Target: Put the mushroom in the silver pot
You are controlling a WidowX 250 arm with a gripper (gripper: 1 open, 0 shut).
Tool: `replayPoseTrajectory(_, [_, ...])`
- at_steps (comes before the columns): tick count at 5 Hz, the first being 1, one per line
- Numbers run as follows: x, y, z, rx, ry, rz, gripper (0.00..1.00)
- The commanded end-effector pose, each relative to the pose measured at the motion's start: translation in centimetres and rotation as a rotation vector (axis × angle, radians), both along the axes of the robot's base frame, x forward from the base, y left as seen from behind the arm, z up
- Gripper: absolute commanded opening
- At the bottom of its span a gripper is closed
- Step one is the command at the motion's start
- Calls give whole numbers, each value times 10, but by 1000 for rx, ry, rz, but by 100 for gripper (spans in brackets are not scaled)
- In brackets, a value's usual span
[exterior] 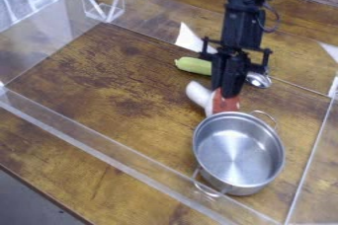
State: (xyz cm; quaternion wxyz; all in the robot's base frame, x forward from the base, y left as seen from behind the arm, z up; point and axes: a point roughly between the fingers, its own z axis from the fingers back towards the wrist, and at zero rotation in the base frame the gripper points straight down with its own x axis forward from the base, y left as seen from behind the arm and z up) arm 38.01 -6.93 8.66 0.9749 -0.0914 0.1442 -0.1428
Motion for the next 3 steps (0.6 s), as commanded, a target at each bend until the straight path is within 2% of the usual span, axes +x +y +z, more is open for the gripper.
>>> replayPoseTrajectory(1, [-17,5,57,-27,-144,23,0])
replayPoseTrajectory(2, [-37,-2,70,-44,-174,-4,0])
replayPoseTrajectory(3, [-64,-18,76,-69,-190,-67,0])
